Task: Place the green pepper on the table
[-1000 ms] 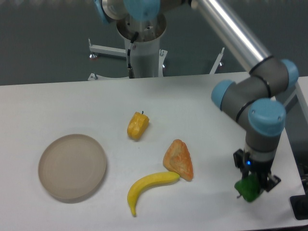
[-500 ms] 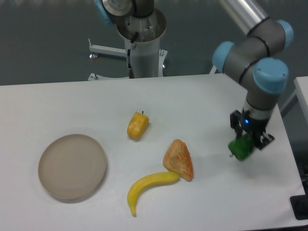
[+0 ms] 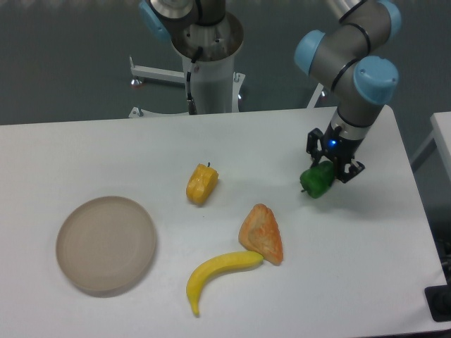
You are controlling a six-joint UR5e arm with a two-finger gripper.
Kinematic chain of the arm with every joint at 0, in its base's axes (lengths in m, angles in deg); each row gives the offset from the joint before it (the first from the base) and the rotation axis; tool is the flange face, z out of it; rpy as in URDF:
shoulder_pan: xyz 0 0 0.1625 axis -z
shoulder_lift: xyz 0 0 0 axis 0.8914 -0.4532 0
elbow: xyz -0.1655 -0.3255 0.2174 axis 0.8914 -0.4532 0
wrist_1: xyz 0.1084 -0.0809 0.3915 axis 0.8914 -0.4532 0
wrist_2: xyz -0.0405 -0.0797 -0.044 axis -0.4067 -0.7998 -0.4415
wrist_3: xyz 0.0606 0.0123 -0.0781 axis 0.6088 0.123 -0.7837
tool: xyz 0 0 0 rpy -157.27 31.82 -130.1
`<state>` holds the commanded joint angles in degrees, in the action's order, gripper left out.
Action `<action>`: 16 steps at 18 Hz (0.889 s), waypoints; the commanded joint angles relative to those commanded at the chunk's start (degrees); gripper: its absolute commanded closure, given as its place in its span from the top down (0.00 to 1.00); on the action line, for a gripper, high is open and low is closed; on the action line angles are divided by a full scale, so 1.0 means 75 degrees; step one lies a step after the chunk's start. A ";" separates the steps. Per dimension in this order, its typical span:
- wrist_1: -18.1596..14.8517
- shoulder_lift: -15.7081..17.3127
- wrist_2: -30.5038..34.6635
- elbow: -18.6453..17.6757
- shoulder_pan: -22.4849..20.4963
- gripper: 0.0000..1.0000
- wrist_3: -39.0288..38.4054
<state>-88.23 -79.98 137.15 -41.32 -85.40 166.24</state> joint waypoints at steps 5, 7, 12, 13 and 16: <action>0.0000 0.0047 -0.0375 -0.0247 -0.0129 0.23 -0.0012; 0.0000 0.0047 -0.0434 -0.0270 -0.0141 0.24 0.0000; 0.0000 0.0047 -0.0446 -0.0247 -0.0176 0.28 0.0000; 0.0000 0.0047 -0.0446 -0.0224 -0.0176 0.33 0.0000; 0.0000 0.0070 -0.0435 -0.0095 -0.0199 0.73 -0.0105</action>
<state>-88.23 -79.45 133.89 -42.03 -86.89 165.45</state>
